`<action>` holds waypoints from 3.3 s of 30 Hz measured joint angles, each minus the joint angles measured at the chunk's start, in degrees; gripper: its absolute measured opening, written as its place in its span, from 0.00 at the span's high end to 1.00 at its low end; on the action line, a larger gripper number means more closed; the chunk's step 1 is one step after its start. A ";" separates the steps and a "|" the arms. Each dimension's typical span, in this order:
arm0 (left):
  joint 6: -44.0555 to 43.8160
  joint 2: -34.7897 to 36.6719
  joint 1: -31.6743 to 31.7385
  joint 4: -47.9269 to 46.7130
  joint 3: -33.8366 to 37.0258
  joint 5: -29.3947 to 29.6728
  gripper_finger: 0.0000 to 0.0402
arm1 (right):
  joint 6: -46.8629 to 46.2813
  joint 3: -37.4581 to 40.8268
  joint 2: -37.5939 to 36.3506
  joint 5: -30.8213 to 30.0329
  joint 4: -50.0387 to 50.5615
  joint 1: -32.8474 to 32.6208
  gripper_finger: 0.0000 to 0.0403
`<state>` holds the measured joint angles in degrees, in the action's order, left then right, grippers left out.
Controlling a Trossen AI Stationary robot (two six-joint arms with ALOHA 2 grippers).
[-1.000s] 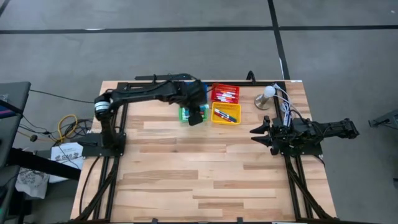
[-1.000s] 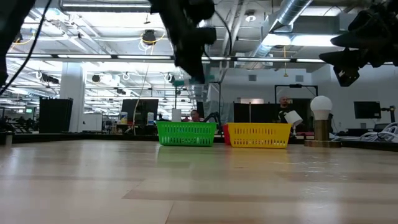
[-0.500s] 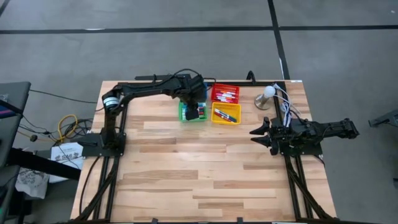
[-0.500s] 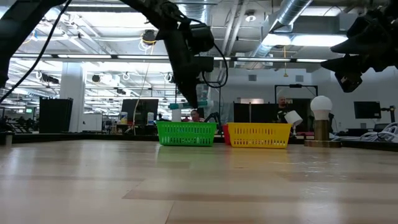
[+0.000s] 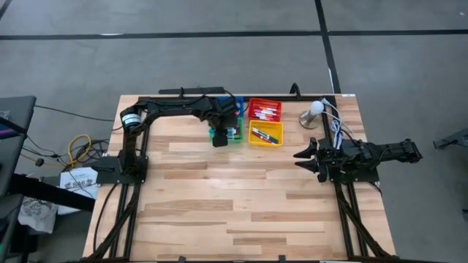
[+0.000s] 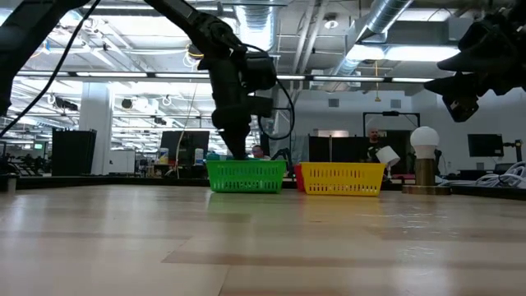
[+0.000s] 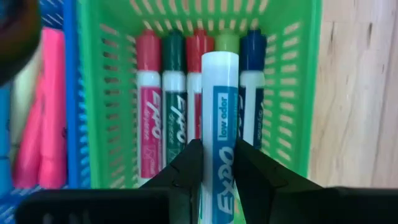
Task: Pick & Place Markers
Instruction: Put the large blue marker into the green basket, then return to Home Position
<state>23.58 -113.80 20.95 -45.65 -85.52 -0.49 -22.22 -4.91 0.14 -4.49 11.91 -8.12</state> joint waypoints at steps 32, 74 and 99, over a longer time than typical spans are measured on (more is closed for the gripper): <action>-1.74 0.00 0.00 5.51 0.02 -1.95 0.81 | -0.28 0.00 0.00 0.00 -0.38 0.00 0.59; -34.40 36.38 -11.25 5.86 0.07 1.32 0.55 | -0.32 0.00 0.00 0.00 -0.33 -0.02 0.58; -43.25 69.53 -31.34 43.38 44.29 11.73 0.56 | -0.31 0.00 0.00 0.00 -0.31 -0.01 0.59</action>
<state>-19.67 -44.27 -10.39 -2.27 -41.23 11.24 -22.53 -4.91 0.14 -4.49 11.60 -8.13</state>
